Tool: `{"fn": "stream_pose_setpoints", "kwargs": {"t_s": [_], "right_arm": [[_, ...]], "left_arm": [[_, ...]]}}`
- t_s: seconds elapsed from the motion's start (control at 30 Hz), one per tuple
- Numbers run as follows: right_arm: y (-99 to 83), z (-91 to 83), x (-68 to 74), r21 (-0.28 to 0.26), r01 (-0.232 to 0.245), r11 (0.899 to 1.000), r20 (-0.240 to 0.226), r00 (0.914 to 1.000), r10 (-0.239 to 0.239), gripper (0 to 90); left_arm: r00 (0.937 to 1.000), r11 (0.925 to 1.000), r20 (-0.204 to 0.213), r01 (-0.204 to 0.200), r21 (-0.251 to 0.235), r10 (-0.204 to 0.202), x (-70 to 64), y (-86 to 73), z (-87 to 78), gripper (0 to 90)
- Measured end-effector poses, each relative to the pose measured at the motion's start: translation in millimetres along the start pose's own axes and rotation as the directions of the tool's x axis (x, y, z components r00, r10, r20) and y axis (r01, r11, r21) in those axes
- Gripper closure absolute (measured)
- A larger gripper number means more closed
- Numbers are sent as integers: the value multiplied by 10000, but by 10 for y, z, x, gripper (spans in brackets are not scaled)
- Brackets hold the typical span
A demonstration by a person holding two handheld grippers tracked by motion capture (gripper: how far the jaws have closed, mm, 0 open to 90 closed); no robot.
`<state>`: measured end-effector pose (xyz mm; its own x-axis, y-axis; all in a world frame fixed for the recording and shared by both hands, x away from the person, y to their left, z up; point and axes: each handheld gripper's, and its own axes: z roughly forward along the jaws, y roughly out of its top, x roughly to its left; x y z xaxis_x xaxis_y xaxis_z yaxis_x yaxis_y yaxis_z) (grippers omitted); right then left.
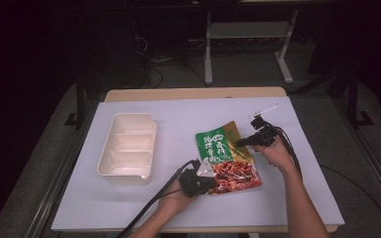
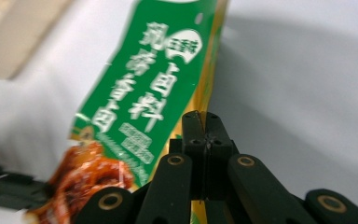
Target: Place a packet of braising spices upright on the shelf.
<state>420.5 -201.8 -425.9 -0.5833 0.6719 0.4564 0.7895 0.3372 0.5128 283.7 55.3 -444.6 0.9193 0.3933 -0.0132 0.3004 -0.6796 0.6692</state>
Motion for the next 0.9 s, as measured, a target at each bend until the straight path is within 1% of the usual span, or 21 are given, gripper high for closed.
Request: {"fn": "stream_pose_setpoints", "kwargs": {"t_s": [0.03,0.07,0.13,0.17,0.27,0.3,0.33,0.37,0.4,0.43,0.47,0.5,0.53,0.57,0.67,0.73,0.77,0.8,0.83,0.87,0.9], "right_arm": [[-2,-27,4,-144,48,9999,-252,9997,-51,893],[-2,-27,4,-144,48,9999,-252,9997,-51,893],[-6,-60,3,-279,109,9996,-666,9977,-128,890],[-6,-61,10,-230,124,9997,-739,9972,-140,887],[-1,-37,15,-191,109,9998,-741,9972,-123,861],[0,6,5,34,75,10000,-685,9976,-73,840],[0,6,5,34,75,10000,-685,9976,-73,840],[-1,63,8,217,64,9997,-581,9983,-51,819],[-1,63,8,217,64,9997,-581,9983,-51,819],[0,123,2,377,137,9992,-507,9986,-118,808],[0,123,2,377,137,9992,-507,9986,-118,808],[3,174,-8,563,146,9983,-494,9987,-119,790],[3,174,-8,563,146,9983,-494,9987,-119,790],[6,223,-15,672,106,9977,-477,9988,-74,777],[7,262,-15,776,46,9970,-485,9988,-8,774],[6,266,-18,755,2,9971,-556,9984,40,793],[5,252,-20,747,8,9972,-609,9981,38,866],[5,252,-20,747,8,9972,-609,9981,38,866],[9,238,0,658,192,9977,-474,9987,-161,888],[9,238,0,658,192,9977,-474,9987,-161,888],[14,228,23,652,288,9975,-346,9990,-266,891]], "left_arm": [[10000,10000,-3,8,-21,-8,-1,-1,1,900],[10000,10000,-3,8,-21,-8,-1,-1,1,900],[10000,10000,14,22,2,-22,-1,2,1,900],[10000,10000,14,30,0,-30,-1,2,1,900],[10000,10000,2,-51,81,51,4,4,-4,900],[10000,9999,-7,-80,89,80,4,4,-5,900],[10000,9999,-7,-80,89,80,4,4,-5,900],[9998,9998,4,-192,78,192,10,1,-5,900],[9998,9998,4,-192,78,192,10,1,-5,900],[9998,9998,32,-195,79,195,13,1,-6,900],[9998,9998,32,-195,79,195,13,1,-6,900],[9999,9999,50,-156,70,156,13,2,-6,900],[9999,9999,61,-147,70,147,15,2,-6,900],[9999,9999,69,-127,64,126,15,2,-5,900],[9999,9999,60,-121,55,121,13,2,-5,900],[9998,9998,16,-176,13,176,7,-2,-4,900],[9998,9998,-33,-205,-1,205,-4,0,-4,900],[9998,9998,-33,-205,-1,205,-4,0,-4,900],[9996,9997,-75,-259,-3,259,-7,-2,-3,900],[9996,9996,-98,-266,-8,266,-12,-4,-5,900],[9990,9991,-170,-409,-108,407,-23,-15,-4,900]]}}
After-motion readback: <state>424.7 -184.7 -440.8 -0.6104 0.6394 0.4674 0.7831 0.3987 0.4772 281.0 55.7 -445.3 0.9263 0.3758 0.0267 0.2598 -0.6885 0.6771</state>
